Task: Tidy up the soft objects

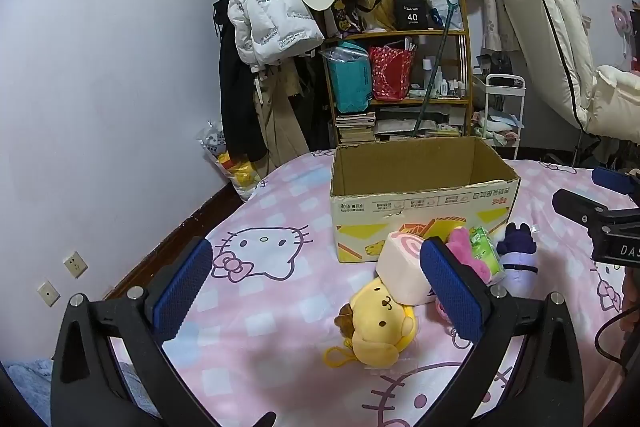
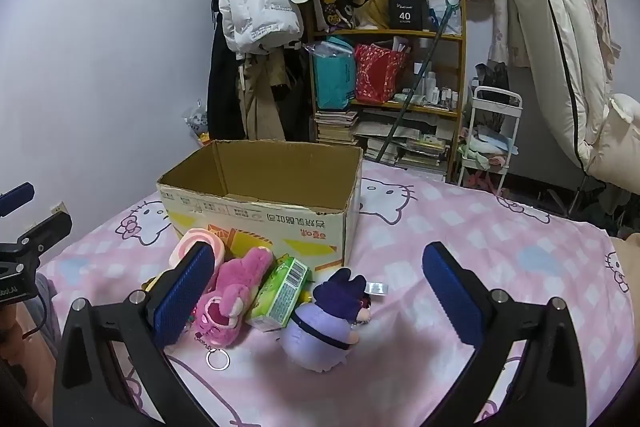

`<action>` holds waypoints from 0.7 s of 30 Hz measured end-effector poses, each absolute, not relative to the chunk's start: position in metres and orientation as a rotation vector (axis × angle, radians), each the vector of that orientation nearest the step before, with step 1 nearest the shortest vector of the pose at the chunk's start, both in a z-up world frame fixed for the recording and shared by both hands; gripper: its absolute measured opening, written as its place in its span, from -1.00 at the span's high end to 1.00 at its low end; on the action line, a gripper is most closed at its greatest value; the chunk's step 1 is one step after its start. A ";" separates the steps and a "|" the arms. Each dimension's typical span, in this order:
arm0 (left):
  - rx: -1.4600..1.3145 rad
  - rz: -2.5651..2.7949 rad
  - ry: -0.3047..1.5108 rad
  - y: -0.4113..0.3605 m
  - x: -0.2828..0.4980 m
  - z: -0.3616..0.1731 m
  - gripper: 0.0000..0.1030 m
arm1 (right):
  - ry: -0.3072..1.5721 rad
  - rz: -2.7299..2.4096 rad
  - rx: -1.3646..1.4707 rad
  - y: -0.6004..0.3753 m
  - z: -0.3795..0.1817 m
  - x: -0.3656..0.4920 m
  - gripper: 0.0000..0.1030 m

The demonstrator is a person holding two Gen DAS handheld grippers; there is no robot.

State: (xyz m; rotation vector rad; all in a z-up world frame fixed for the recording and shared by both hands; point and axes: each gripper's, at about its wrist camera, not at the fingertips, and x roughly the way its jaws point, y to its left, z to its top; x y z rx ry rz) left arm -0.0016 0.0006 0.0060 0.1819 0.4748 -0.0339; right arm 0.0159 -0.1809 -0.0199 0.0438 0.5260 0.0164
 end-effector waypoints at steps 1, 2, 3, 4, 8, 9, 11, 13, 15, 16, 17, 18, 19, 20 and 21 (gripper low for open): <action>0.182 -0.033 0.470 0.000 -0.002 0.006 -0.98 | 0.522 0.016 0.045 -0.181 -0.020 0.015 -1.00; 0.183 -0.032 0.467 -0.001 -0.003 0.005 -0.98 | 0.519 0.015 0.046 -0.181 -0.020 0.015 -1.00; 0.184 -0.032 0.467 -0.001 -0.002 0.004 -0.98 | 0.518 0.014 0.048 -0.181 -0.021 0.015 -1.00; 0.186 -0.030 0.473 -0.001 -0.001 0.003 -0.98 | 0.521 0.013 0.051 -0.181 -0.023 0.015 -1.00; 0.184 -0.025 0.485 -0.001 -0.001 0.002 -0.98 | 0.538 0.014 0.050 -0.180 -0.023 0.019 -1.00; 0.181 -0.027 0.488 -0.001 -0.001 0.002 -0.98 | 0.542 0.017 0.049 -0.180 -0.021 0.019 -1.00; 0.178 -0.028 0.477 0.000 -0.003 0.004 -0.98 | 0.537 0.023 0.037 -0.183 -0.019 0.018 -1.00; 0.182 -0.030 0.479 -0.001 -0.002 0.004 -0.98 | 0.517 0.021 0.028 -0.179 -0.019 0.016 -1.00; 0.184 -0.033 0.483 -0.001 0.000 0.003 -0.98 | 0.511 0.025 0.031 -0.177 -0.020 0.017 -1.00; 0.186 -0.033 0.484 -0.001 0.000 0.003 -0.98 | 0.510 0.027 0.031 -0.177 -0.020 0.017 -1.00; 0.186 -0.033 0.486 -0.001 0.000 0.003 -0.98 | 0.512 0.027 0.031 -0.177 -0.020 0.017 -1.00; 0.186 -0.034 0.487 -0.001 -0.001 0.003 -0.98 | 0.515 0.028 0.031 -0.176 -0.021 0.018 -1.00; 0.187 -0.034 0.488 -0.001 -0.001 0.003 -0.98 | 0.522 0.028 0.030 -0.176 -0.022 0.018 -1.00; 0.186 -0.034 0.487 -0.001 -0.001 0.004 -0.98 | 0.522 0.029 0.025 -0.175 -0.022 0.018 -1.00; 0.186 -0.036 0.484 -0.002 -0.001 0.005 -0.98 | 0.517 0.029 0.022 -0.175 -0.021 0.018 -1.00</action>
